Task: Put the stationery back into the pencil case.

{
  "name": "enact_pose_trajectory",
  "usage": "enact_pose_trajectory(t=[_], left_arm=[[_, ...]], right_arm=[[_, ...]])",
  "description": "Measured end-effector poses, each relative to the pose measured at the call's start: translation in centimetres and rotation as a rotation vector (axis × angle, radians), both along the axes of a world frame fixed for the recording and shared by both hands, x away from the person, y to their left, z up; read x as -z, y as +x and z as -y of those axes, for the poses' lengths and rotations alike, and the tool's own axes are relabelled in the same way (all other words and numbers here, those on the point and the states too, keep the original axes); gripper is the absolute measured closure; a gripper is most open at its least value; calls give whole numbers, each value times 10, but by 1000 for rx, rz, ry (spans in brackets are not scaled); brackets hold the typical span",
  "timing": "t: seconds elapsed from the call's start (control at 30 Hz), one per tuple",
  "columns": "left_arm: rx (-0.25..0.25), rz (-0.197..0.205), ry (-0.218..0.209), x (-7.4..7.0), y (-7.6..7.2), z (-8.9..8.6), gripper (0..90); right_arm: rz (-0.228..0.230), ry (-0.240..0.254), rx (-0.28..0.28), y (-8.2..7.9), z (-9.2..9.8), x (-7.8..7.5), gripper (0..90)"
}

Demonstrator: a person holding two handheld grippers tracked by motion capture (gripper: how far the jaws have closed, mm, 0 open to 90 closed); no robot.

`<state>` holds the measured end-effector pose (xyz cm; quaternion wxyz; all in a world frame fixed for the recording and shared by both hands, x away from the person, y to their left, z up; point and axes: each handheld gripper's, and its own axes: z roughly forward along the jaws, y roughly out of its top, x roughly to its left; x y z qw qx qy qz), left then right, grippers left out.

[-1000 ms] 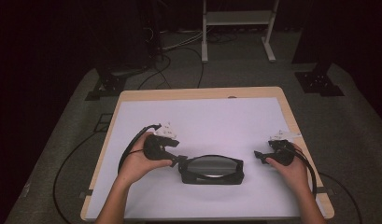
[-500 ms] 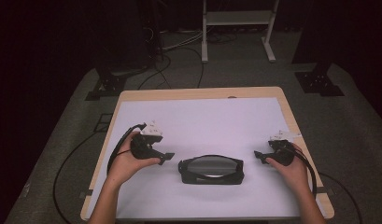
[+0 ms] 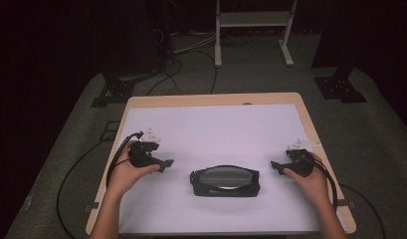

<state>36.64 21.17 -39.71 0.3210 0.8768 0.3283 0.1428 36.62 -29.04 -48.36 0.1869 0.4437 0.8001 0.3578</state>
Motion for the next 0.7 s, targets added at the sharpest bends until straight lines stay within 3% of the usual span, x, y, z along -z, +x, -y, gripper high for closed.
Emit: enact_pose_trajectory(t=[0.7], left_arm=[[-78, -84, 60, 44, 16, -29, 104]], right_arm=[[-1, 1, 0, 0, 0, 0, 177]])
